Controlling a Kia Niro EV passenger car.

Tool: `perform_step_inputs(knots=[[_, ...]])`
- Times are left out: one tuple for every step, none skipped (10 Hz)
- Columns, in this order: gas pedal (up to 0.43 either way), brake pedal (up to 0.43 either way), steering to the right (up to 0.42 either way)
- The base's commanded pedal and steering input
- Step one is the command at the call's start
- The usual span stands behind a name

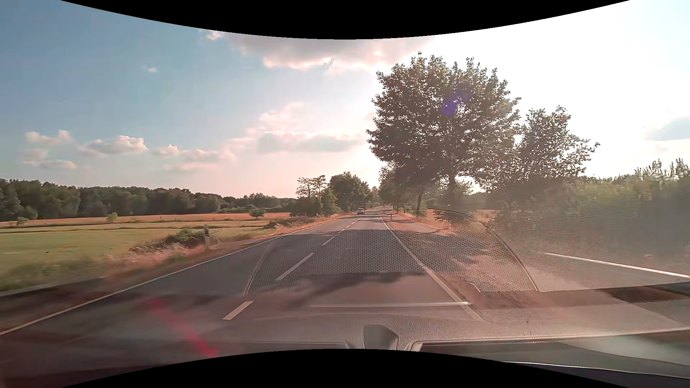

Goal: Follow the waypoints while adhering to traffic rules and regulations

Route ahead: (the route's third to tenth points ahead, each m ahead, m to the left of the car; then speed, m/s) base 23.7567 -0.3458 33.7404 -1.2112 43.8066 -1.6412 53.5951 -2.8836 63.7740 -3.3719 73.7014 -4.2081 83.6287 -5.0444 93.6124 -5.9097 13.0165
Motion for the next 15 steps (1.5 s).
perform_step_inputs(knots=[[0.469, 0.000, 0.034], [0.469, 0.000, 0.029], [0.469, 0.000, 0.024], [0.469, 0.000, 0.019], [0.469, 0.000, 0.015], [0.469, 0.000, 0.012], [0.469, 0.000, 0.008], [0.469, 0.000, 0.005], [0.469, 0.000, 0.005], [0.469, 0.000, 0.005], [0.480, 0.000, 0.005], [0.488, 0.000, 0.003], [0.488, 0.000, 0.003], [0.488, 0.000, 0.003], [0.500, 0.000, 0.002]])
